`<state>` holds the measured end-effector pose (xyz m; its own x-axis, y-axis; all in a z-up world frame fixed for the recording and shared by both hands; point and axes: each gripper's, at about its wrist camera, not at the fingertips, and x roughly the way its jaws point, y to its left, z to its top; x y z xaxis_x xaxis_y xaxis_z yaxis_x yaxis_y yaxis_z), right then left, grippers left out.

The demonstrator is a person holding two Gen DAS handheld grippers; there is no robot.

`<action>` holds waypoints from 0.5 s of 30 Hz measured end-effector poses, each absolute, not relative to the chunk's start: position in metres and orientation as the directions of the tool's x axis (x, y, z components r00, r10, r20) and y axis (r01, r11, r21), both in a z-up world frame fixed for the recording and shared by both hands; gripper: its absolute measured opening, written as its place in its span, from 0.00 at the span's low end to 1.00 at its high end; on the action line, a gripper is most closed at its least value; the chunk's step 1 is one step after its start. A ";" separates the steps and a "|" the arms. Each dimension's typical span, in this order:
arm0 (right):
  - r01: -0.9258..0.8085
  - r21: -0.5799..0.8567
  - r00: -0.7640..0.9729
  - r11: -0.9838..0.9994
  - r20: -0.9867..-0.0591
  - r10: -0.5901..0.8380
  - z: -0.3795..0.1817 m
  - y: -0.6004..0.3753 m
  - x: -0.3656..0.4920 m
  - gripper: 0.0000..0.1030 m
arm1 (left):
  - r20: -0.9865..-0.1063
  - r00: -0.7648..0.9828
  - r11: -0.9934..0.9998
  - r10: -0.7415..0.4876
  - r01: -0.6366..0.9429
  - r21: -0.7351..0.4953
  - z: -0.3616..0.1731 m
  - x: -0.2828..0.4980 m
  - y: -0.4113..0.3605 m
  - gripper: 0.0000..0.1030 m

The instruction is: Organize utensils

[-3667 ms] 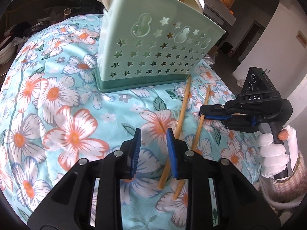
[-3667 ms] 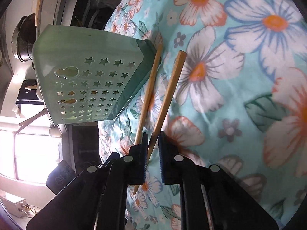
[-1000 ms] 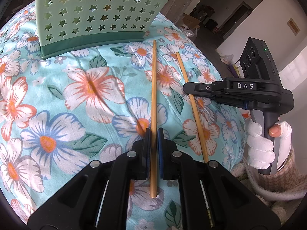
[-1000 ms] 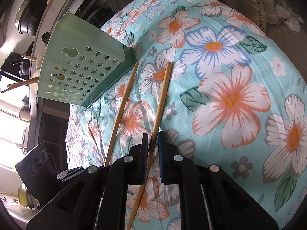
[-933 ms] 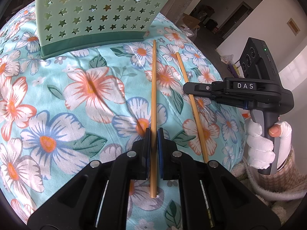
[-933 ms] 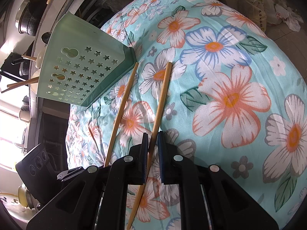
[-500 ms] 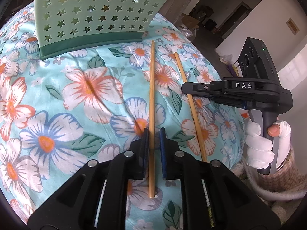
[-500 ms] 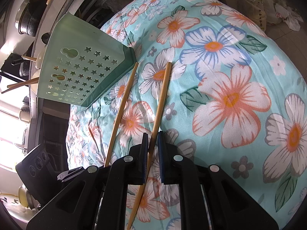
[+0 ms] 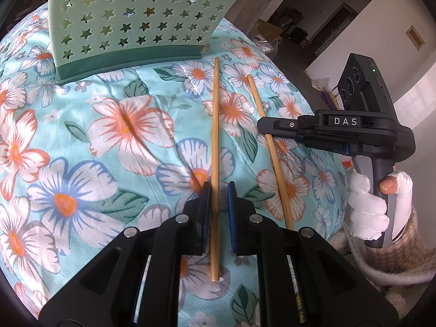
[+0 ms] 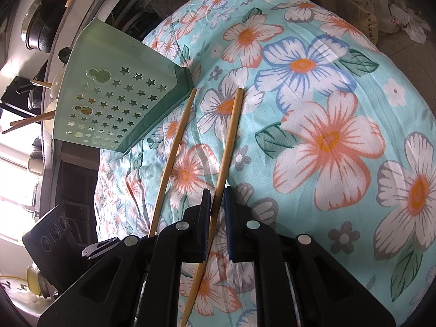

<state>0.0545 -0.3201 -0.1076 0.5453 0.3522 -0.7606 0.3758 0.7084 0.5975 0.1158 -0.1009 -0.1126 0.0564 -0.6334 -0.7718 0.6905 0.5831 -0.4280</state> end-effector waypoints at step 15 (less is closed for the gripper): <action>0.376 0.598 0.545 0.708 -0.761 0.353 -0.108 -0.320 0.055 0.10 | -0.771 0.056 0.582 -0.634 0.691 -0.429 -0.112 0.116 -0.101 0.11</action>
